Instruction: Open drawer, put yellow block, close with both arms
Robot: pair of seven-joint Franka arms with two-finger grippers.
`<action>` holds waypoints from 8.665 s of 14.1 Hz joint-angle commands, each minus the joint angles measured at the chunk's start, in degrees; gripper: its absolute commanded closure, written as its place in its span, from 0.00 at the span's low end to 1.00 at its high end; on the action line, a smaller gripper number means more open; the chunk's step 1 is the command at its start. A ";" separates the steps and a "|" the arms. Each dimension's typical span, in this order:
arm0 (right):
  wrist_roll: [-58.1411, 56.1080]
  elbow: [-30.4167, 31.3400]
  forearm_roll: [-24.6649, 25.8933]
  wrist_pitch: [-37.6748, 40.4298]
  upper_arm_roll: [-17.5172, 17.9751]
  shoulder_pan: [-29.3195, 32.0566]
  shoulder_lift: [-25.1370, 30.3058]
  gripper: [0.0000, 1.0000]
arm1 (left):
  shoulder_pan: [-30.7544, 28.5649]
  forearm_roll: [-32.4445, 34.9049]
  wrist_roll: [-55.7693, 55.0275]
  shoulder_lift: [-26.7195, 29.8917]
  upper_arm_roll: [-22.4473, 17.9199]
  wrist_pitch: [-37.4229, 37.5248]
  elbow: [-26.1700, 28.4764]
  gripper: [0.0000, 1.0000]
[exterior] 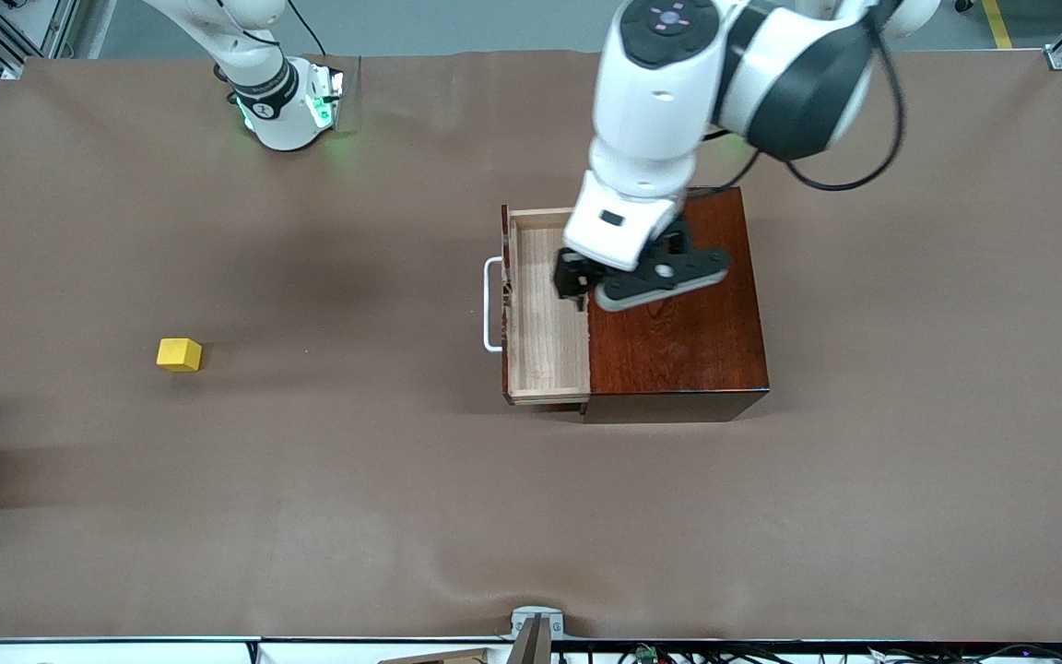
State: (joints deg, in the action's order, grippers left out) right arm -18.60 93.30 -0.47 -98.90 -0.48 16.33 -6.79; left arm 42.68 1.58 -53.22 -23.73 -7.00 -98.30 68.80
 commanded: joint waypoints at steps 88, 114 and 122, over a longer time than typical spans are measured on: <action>60.09 -28.70 -5.33 -9.39 1.89 -57.47 -34.10 0.00 | -41.10 -3.34 56.91 27.43 0.76 8.04 29.91 0.00; 17.02 -1.02 1.17 7.50 0.57 -13.35 8.63 0.00 | -38.99 -2.37 16.68 22.51 23.43 4.78 29.03 0.00; 17.63 -1.81 1.26 8.55 1.01 -12.64 8.54 0.00 | -33.47 -1.31 -5.73 15.83 26.87 4.70 23.24 0.00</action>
State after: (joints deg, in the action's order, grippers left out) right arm -0.88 89.93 -0.01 -90.36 -0.48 2.71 -0.10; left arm 7.23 -0.84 -53.87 -4.97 19.63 -94.06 95.83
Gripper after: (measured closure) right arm 0.000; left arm 0.000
